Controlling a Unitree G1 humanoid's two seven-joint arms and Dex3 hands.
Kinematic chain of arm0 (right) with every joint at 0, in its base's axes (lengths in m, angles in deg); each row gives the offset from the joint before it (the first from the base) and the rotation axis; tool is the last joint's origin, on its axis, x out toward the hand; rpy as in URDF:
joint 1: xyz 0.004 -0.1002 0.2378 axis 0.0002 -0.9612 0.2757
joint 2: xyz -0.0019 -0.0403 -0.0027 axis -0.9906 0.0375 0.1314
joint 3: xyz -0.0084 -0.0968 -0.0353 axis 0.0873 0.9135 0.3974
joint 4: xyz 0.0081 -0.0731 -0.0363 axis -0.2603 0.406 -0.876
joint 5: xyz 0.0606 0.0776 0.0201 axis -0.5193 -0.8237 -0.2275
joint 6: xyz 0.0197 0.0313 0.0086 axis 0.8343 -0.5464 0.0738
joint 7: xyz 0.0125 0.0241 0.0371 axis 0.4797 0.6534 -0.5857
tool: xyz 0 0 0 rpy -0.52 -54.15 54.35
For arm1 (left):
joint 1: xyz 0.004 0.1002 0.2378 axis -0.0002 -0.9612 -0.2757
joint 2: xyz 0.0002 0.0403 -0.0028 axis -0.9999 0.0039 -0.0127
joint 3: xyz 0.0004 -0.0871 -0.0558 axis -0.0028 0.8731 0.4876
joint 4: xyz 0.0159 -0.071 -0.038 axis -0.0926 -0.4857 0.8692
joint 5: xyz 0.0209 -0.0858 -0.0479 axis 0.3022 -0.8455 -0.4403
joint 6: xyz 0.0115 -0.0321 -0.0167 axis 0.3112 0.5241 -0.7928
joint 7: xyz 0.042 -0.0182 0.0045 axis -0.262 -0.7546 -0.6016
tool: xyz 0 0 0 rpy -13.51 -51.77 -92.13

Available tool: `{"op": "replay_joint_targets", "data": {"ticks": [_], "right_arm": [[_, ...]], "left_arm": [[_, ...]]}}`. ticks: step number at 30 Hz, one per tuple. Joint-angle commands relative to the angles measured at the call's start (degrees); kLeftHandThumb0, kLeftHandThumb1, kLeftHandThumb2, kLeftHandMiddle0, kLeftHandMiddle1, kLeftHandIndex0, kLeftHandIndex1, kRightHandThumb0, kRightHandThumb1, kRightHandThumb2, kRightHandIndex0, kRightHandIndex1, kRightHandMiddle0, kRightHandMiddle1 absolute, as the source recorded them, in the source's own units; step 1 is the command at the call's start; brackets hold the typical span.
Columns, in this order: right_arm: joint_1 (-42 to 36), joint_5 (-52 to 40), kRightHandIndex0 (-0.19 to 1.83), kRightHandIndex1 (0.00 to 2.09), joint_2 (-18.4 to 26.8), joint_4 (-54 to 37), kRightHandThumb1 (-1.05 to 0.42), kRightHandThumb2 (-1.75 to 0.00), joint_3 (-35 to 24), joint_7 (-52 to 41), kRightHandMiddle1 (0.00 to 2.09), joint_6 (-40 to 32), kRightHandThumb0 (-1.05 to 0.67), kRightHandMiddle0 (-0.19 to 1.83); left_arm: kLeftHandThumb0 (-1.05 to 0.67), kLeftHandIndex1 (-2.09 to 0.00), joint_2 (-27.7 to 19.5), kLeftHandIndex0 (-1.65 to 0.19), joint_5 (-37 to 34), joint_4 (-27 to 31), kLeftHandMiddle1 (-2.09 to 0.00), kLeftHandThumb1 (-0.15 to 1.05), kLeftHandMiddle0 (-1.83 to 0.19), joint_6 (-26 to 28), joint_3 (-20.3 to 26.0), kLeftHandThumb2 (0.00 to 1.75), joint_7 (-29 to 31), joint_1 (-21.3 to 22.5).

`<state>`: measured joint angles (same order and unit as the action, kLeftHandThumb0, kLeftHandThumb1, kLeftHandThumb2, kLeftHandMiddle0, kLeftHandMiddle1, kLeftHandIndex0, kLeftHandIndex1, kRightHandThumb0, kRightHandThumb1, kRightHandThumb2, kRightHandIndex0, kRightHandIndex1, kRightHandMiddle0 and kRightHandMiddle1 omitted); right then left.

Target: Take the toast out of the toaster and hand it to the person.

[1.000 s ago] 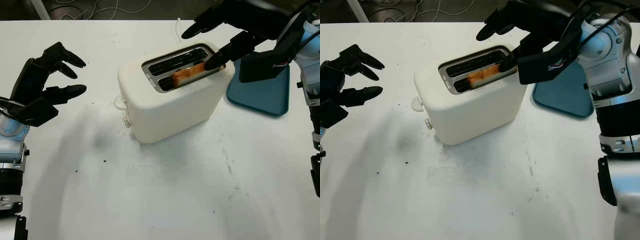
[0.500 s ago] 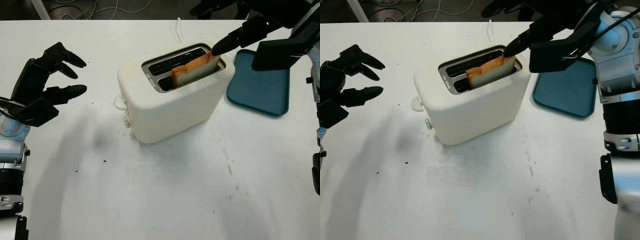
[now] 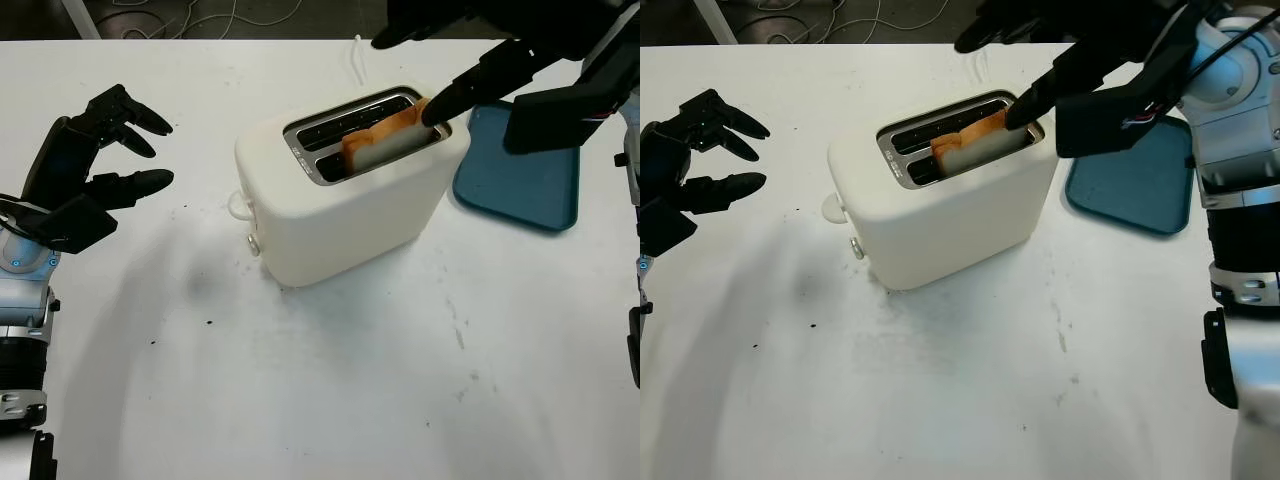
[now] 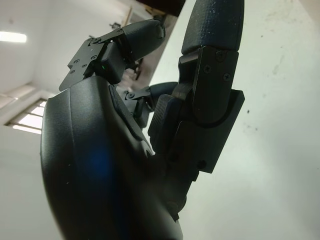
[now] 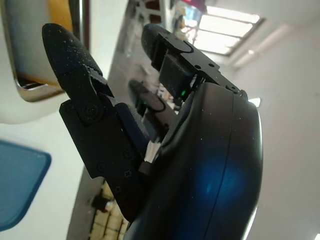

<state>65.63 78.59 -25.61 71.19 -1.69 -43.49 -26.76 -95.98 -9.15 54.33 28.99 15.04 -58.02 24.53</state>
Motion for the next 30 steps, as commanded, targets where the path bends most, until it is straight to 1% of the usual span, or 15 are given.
{"op": "replay_joint_targets", "data": {"ticks": [1, 6, 9, 10, 13, 15, 19, 30], "right_arm": [[0.08, 0.42, 0.81, 0.15, 0.57, -0.46, -0.73, -0.01, 0.69, -0.62, 0.00, -0.14, -0.82, 0.74], [0.03, 0.43, 0.79, 0.19, -0.06, 0.82, -0.73, 0.00, 1.38, -0.30, 0.01, 0.66, -0.79, 0.76], [0.06, 1.16, 0.77, 0.22, -0.33, 1.19, -0.74, 0.00, 1.92, 0.32, 0.01, 0.52, -0.81, 0.77], [-0.03, 1.40, 0.76, 0.26, -0.46, 1.21, -0.74, 0.00, 1.97, 0.66, 0.02, 0.48, -0.81, 0.78], [-0.48, 2.67, 0.62, 0.57, -0.83, 0.88, -0.75, 0.00, 2.15, 1.76, 0.01, 0.03, -0.78, 0.80], [-0.60, 3.07, 0.60, 0.62, -0.92, 1.34, -0.76, -0.01, 2.35, 2.40, 0.01, 0.83, -0.77, 0.81], [-0.68, 2.04, 0.61, 0.64, -1.46, 2.83, -0.76, 0.00, 2.60, 2.35, 0.01, 1.59, -0.67, 0.80], [-0.72, 1.82, 0.53, 0.60, -2.09, 4.19, -0.76, 0.00, 3.94, 0.53, 0.00, 1.07, -0.69, 0.76]], "left_arm": [[-1.05, -1.28, 0.06, -0.31, -0.22, 0.58, -1.38, 0.92, -0.43, -0.22, 0.50, 0.26, -0.63, -1.14], [-1.05, -1.28, 0.16, -0.31, -0.05, 0.27, -1.38, 0.92, -0.43, -0.56, 0.55, 0.26, -0.78, -1.12], [-1.05, -1.28, 0.24, -0.31, -0.24, 0.01, -1.38, 0.92, -0.43, -1.02, 0.55, 0.26, -0.68, -1.08], [-1.05, -1.28, 0.26, -0.31, -0.24, -0.02, -1.38, 0.92, -0.43, -1.08, 0.55, 0.26, -0.70, -1.08], [-1.05, -1.28, 0.27, -0.31, -0.22, -0.02, -1.38, 0.92, -0.42, -1.06, 0.58, 0.26, -0.69, -1.14], [-1.05, -1.28, 0.25, -0.31, -0.26, 0.08, -1.38, 0.92, -0.42, -0.91, 0.60, 0.26, -0.51, -1.18], [-1.05, -1.28, 0.11, -0.30, 0.05, 0.16, -1.39, 0.92, -0.42, -0.73, 0.59, 0.27, -0.49, -1.24], [-1.05, -1.29, 0.33, -0.30, -0.15, 0.19, -1.39, 0.92, -0.42, -0.83, 0.75, 0.27, -0.63, -1.34]]}}
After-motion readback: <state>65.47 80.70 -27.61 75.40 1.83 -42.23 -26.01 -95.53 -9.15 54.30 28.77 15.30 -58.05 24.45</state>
